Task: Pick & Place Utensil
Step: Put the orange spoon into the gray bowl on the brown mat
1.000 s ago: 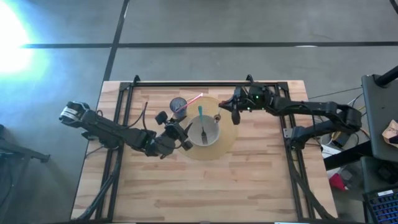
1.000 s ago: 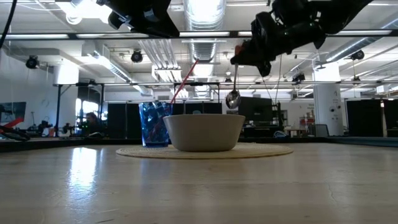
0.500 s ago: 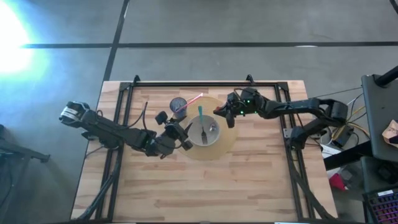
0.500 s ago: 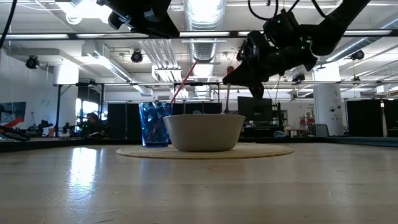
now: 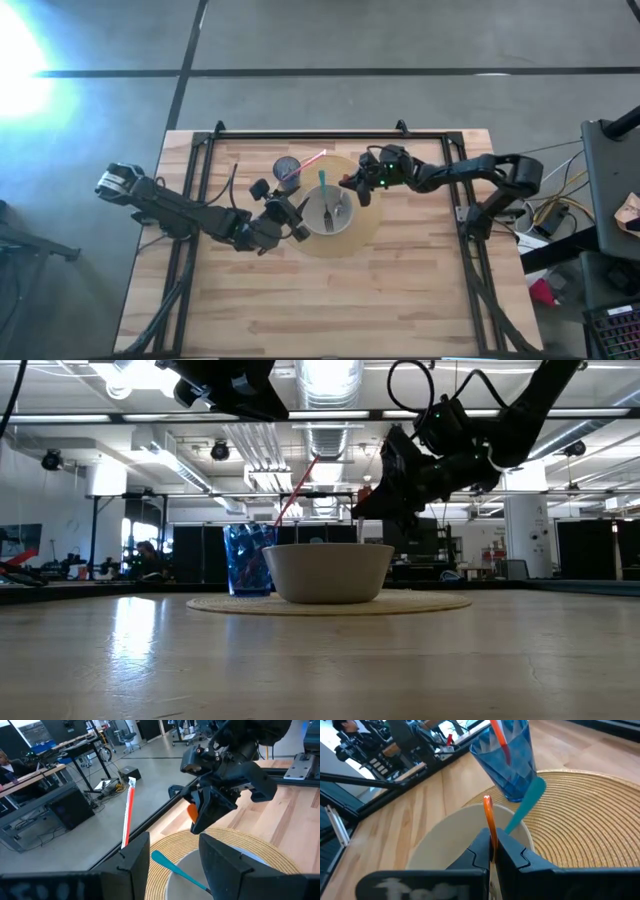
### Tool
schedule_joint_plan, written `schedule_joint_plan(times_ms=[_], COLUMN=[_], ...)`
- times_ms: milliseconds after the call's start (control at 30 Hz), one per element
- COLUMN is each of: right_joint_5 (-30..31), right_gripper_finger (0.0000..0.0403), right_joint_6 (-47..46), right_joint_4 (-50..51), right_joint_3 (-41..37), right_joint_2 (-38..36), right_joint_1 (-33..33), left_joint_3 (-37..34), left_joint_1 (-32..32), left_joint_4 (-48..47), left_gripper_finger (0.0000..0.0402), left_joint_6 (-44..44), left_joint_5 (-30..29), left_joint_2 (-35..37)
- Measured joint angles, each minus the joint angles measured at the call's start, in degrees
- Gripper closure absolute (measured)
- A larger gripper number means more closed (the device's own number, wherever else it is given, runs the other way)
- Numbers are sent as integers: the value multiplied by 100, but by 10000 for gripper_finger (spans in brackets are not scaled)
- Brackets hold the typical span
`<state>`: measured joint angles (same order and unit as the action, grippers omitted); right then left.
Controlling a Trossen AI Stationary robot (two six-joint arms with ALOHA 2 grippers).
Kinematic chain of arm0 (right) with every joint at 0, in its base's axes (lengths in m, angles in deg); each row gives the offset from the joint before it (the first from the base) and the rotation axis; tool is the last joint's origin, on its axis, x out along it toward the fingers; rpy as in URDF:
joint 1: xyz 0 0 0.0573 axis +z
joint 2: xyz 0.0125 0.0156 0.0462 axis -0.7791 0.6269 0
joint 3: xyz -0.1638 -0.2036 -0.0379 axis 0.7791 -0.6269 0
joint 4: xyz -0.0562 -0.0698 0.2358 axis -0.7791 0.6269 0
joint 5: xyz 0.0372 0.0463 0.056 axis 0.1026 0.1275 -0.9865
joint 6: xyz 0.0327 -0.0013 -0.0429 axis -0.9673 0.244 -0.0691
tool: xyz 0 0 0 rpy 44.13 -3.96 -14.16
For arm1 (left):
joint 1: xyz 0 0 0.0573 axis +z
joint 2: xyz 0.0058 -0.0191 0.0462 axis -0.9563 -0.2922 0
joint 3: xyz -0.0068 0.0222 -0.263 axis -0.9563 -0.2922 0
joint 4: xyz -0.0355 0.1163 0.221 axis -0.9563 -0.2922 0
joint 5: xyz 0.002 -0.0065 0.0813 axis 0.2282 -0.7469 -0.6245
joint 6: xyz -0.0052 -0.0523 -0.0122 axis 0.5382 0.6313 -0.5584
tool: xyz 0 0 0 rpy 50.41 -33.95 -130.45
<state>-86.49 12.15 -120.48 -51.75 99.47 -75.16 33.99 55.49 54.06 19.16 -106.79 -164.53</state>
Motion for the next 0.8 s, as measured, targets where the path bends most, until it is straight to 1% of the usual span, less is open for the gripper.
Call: schedule_joint_plan(times_ms=[400,567,800], right_joint_5=[42,48,50], right_gripper_finger=[394,394,394], right_joint_6=[30,-98,-345], right_joint_4=[-350,-604,-601], right_joint_3=[-11,-54,-102], right_joint_2=[338,388,393], right_joint_1=[-4,-17,-276], left_joint_3=[0,0,0], left_joint_1=[0,0,0], left_joint_4=[0,-2,-1], left_gripper_finger=[236,236,236], left_joint_6=[28,33,47], left_joint_5=[0,0,1], left_joint_2=[0,0,0])
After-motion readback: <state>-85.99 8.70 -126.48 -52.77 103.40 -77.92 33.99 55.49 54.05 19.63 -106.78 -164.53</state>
